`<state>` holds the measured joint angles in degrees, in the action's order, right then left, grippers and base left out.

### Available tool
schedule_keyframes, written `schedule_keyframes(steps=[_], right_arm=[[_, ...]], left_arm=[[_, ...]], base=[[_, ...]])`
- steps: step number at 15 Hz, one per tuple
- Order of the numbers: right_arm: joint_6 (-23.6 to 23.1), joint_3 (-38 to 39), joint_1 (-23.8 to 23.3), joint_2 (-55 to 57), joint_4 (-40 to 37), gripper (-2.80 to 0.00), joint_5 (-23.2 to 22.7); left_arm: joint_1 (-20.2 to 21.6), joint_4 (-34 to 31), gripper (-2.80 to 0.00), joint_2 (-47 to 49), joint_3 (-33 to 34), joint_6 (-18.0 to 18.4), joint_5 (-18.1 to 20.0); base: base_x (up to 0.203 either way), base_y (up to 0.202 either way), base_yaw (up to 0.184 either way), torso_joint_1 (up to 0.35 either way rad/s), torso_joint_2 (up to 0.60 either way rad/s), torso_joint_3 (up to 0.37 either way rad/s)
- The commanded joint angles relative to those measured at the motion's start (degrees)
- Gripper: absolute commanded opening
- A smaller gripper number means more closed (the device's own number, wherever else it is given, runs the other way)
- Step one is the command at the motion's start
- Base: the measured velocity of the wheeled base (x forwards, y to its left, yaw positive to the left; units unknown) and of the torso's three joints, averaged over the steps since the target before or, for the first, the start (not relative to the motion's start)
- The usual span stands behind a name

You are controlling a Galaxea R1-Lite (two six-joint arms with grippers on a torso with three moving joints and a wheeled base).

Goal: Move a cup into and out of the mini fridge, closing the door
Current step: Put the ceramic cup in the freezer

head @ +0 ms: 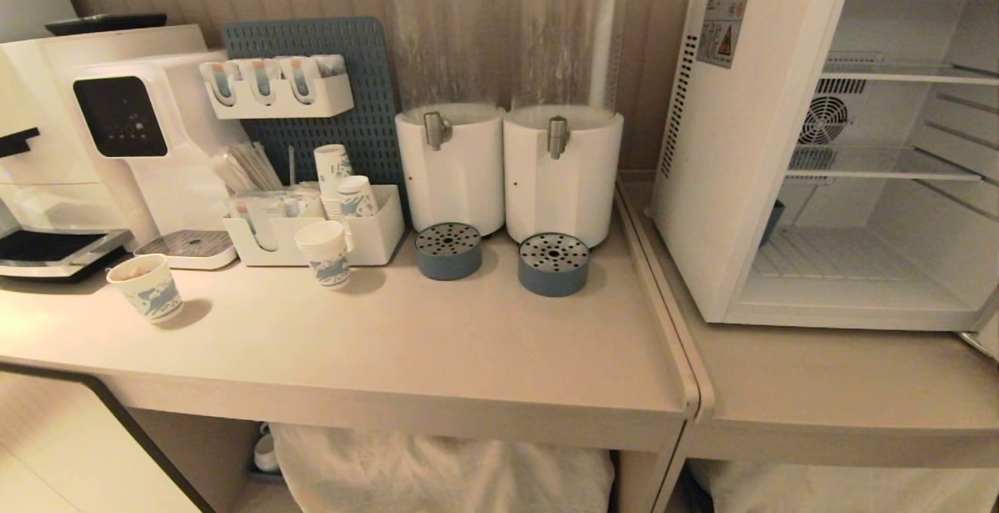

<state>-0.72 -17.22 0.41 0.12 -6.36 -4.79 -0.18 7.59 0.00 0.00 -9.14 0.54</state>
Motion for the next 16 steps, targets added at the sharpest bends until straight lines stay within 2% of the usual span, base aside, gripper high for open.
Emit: schedule_keyframes(steps=[1, 5, 10, 13, 16], right_arm=[[0.2, -12.4, 0.0, 2.3, -9.0, -2.8, -1.8], [1.7, -26.2, 0.2, 20.1, -16.9, -2.8, -4.5], [2.1, -34.8, 0.4, 45.0, -18.6, -2.8, -10.1], [2.3, -35.8, -0.3, 57.4, -15.5, -2.8, -11.8], [2.4, -33.3, -3.6, 65.9, -7.0, -2.8, -13.4]], left_arm=[[0.0, 0.1, -2.8, -0.3, 2.3, -0.1, 0.0], [0.0, 0.1, -2.8, -0.3, 2.3, -0.1, 0.0], [0.0, 0.1, -2.8, -0.3, 2.3, -0.1, 0.0], [0.0, 0.1, -2.8, -0.3, 2.3, -0.1, 0.0], [0.0, 0.1, -2.8, -0.3, 2.3, -0.1, 0.0]], base=[[0.0, 0.0, 0.0, 0.0, 0.0, 0.0], [0.0, 0.0, 0.0, 0.0, 0.0, 0.0], [0.0, 0.0, 0.0, 0.0, 0.0, 0.0], [0.0, 0.0, 0.0, 0.0, 0.0, 0.0], [0.0, 0.0, 0.0, 0.0, 0.0, 0.0]])
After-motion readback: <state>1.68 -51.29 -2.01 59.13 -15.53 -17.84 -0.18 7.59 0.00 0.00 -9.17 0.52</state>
